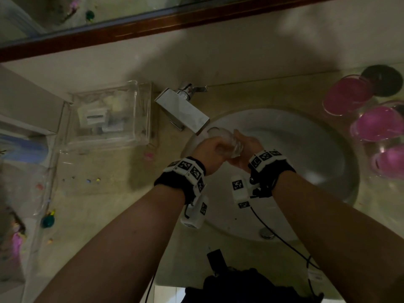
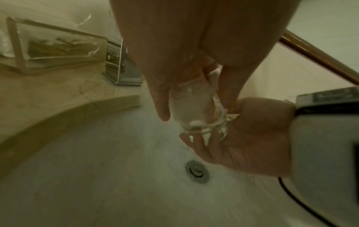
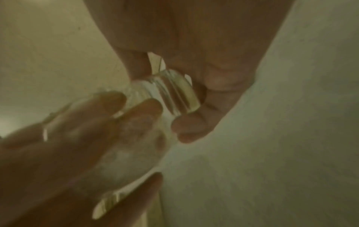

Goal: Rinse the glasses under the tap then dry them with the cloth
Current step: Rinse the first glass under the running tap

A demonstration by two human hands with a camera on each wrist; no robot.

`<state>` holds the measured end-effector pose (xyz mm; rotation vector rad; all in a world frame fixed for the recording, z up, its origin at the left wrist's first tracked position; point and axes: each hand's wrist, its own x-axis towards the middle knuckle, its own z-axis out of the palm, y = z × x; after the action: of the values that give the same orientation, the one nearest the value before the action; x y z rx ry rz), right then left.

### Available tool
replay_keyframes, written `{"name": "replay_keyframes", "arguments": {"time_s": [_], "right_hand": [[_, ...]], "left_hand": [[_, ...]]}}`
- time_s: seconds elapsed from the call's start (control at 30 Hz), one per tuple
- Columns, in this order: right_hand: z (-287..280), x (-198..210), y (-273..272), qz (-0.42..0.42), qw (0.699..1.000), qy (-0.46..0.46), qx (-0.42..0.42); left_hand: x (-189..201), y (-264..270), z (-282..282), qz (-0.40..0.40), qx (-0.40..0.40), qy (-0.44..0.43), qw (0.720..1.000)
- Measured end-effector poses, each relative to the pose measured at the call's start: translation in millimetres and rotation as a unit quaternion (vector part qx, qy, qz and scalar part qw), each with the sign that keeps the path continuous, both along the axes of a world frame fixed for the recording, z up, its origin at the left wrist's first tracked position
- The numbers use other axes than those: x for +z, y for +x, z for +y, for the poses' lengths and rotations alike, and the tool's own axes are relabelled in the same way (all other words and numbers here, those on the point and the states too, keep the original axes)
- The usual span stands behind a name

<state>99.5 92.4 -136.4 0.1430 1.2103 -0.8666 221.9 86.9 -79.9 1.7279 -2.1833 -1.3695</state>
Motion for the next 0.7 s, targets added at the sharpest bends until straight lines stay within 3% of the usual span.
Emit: {"name": "replay_keyframes", "arguments": {"time_s": [0.07,0.27,0.37,0.47,0.57,0.7], "right_hand": [[0.7,-1.2,-1.2,0.032,0.999,-0.005,0.018],[1.1,-0.6,-2.9,-0.01,1.0,-0.006,0.012],[2.7,3.1,1.9,-0.001,0.999,-0.036,0.008],[0.8,5.9,3.5,-0.002,1.0,0.001,-0.004],[5.1,9.7,1.1,-0.043,0.999,-0.004,-0.017],[3.4,13.1,1.0,-0.023,0.999,-0.012,-0.036]], "left_hand": [[2.6,-0.3,-2.2,-0.01,-0.016,-0.005,1.0],[-1.7,2.7,-3.0,-0.015,0.043,-0.019,0.999],[3.4,-1.2,0.9,-0.01,0.005,-0.004,1.0],[8.7,-2.1,-0.9,-0.013,-0.035,-0.003,0.999],[8.9,1.1,-4.4,-0.014,0.007,-0.01,1.0],[4.3,0.8,-3.4,-0.028,0.028,-0.035,0.999]]}}
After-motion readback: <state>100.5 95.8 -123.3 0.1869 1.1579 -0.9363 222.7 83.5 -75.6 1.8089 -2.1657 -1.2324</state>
